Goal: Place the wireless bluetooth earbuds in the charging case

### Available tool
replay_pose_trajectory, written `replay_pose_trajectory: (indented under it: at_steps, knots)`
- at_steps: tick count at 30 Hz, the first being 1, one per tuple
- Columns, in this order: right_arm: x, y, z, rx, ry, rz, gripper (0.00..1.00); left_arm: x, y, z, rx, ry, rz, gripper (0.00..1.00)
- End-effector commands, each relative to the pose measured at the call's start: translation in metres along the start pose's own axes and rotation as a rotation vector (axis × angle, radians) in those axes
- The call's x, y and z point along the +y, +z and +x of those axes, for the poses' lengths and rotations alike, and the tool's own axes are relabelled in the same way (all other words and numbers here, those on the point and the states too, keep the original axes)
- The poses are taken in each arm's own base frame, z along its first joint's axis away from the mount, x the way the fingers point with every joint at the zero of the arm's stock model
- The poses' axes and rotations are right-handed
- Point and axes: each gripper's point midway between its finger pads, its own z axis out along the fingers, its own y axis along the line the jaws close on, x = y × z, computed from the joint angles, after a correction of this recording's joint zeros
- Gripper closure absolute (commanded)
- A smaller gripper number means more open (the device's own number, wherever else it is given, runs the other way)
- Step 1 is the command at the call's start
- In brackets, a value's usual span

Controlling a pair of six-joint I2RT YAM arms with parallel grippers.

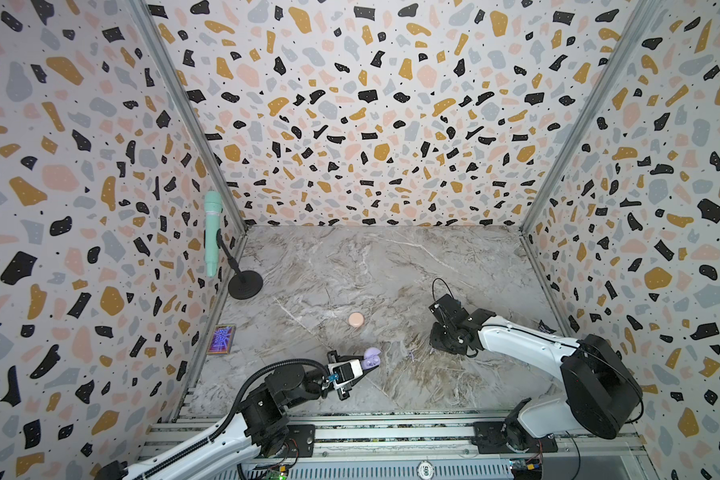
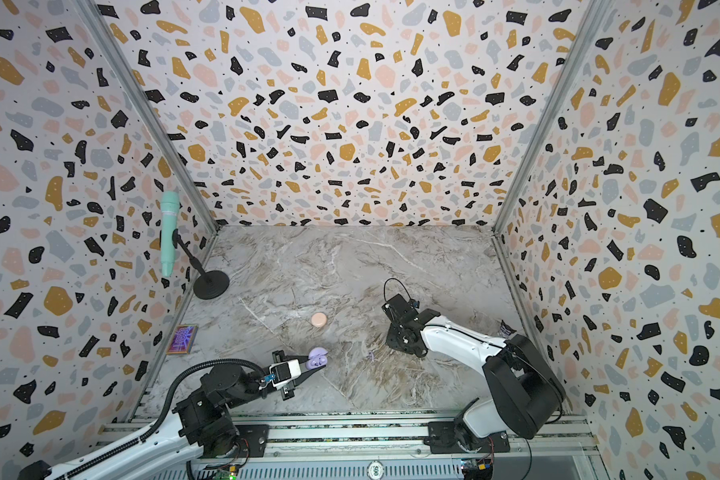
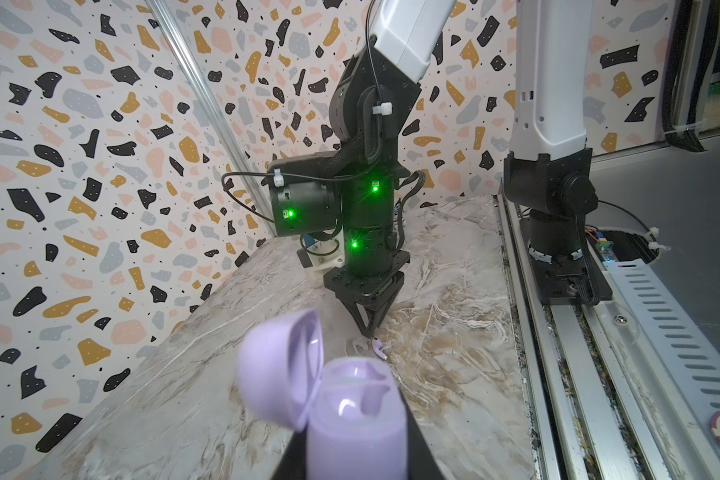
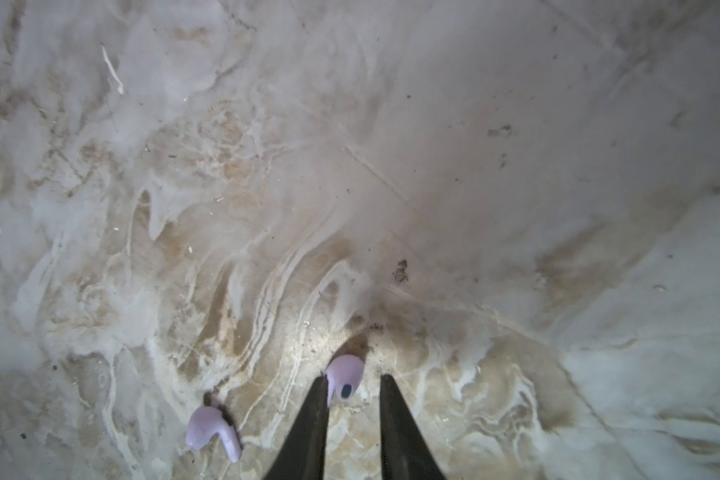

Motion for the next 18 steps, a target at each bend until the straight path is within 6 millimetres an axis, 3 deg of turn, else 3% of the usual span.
replay_pose_trajectory:
  at_steps: [1, 18]
  knots:
    - [-0.0038, 0.0031, 0.0034, 0.013, -0.013, 0.007, 0.77, 0.0052, -0.0004, -0.0214, -0.062, 0.031, -0.011, 1.00]
    - [-0.0090, 0.0105, 0.0103, 0.035, -0.014, 0.003, 0.85, 0.0050, -0.0002, -0.0200, -0.057, 0.035, -0.010, 1.00]
